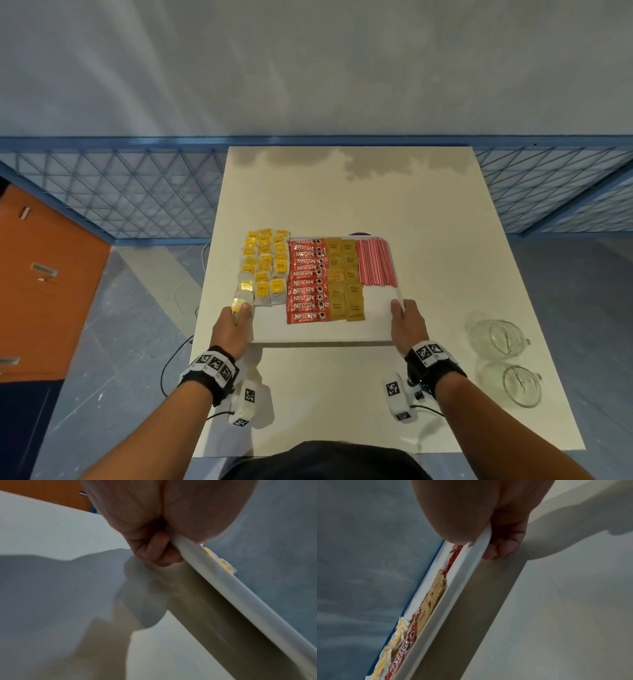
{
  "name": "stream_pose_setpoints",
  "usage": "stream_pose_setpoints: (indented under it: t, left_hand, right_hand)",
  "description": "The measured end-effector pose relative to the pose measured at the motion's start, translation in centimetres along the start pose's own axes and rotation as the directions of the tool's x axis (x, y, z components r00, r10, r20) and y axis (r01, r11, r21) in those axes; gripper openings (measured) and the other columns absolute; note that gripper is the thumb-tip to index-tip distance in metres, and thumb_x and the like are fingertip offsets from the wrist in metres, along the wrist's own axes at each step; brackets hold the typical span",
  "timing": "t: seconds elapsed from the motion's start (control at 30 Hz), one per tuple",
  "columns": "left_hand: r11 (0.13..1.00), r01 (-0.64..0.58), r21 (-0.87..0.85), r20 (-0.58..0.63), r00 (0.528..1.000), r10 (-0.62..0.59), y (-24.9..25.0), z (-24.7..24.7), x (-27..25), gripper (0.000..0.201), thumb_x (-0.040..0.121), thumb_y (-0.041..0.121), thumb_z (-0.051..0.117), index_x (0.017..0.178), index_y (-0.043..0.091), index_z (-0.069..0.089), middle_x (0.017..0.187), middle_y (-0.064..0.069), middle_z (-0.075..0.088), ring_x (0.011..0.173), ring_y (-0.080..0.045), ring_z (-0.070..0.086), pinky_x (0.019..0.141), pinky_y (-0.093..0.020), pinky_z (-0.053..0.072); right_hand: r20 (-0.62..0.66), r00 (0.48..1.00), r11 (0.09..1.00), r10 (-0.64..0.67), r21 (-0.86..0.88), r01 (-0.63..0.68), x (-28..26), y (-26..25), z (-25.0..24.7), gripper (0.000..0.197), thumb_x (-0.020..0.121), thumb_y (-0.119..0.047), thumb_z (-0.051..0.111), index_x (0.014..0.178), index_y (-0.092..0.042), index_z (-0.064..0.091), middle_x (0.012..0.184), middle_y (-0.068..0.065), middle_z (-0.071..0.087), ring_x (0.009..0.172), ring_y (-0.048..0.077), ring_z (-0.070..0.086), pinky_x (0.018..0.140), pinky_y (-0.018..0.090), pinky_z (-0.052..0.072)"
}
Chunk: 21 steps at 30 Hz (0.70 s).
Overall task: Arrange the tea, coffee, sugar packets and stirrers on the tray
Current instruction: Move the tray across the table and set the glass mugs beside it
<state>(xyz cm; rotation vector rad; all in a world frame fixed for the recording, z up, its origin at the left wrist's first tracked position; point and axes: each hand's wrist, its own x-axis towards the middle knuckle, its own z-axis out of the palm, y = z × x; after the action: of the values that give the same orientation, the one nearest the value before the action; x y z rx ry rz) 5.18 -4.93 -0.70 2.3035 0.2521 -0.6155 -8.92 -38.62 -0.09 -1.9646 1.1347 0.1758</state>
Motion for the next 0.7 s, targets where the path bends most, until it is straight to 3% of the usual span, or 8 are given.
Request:
stream_pose_setpoints:
  t: [0.27,0.43,0.6,0.7]
  left_hand:
    - [0.994,-0.098,-0.05,-0.023,0.995,0.097,-0.5,-1.8,0.0,0.04,0.101,0.05,0.046,0.102,0.01,0.056,0.091,-0.009,0.065,0.078,-0.024,0.059,0.061,-0.034,0.04]
    - [0.98,-0.186,-0.071,-0.053,0.982,0.182,-0.3,-4.2,0.9,0.051,0.095,0.065,0.04,0.095,0.017,0.059,0.083,-0.004,0.065,0.076,-0.024,0.061,0.061,-0.034,0.043]
    - [0.961,-0.247,-0.122,-0.098,0.967,0.236,2.2,-6.7,0.3,0.035,0.104,0.043,0.043,0.089,0.015,0.058,0.082,-0.005,0.061,0.076,-0.024,0.057,0.062,-0.035,0.04]
    - [0.947,-0.291,-0.133,-0.113,0.954,0.277,3.1,-8.3,0.5,0.038,0.104,0.043,0.041,0.089,0.014,0.06,0.082,-0.006,0.064,0.076,-0.023,0.06,0.06,-0.034,0.04]
  right_hand:
    - [-0.057,0.998,0.999,-0.037,0.0,0.037,-1.5,-1.4,-0.1,0.033,0.109,-0.03,0.036,0.12,-0.003,0.052,0.102,0.007,0.056,0.093,0.028,0.055,0.079,0.034,0.039]
    - [-0.104,0.99,0.994,-0.093,0.054,0.099,-2.6,-3.4,-0.7,0.033,0.109,-0.031,0.036,0.121,-0.005,0.052,0.104,0.005,0.056,0.095,0.026,0.054,0.082,0.034,0.039]
    - [-0.16,0.976,0.979,-0.148,0.117,0.168,-3.8,-6.2,-1.6,0.026,0.109,-0.031,0.036,0.114,-0.011,0.052,0.1,0.003,0.058,0.093,0.026,0.056,0.078,0.035,0.04]
    - [-0.183,0.968,0.969,-0.173,0.146,0.201,-4.4,-7.8,-2.2,0.021,0.109,-0.03,0.036,0.109,-0.014,0.05,0.093,-0.002,0.056,0.089,0.024,0.056,0.078,0.037,0.043]
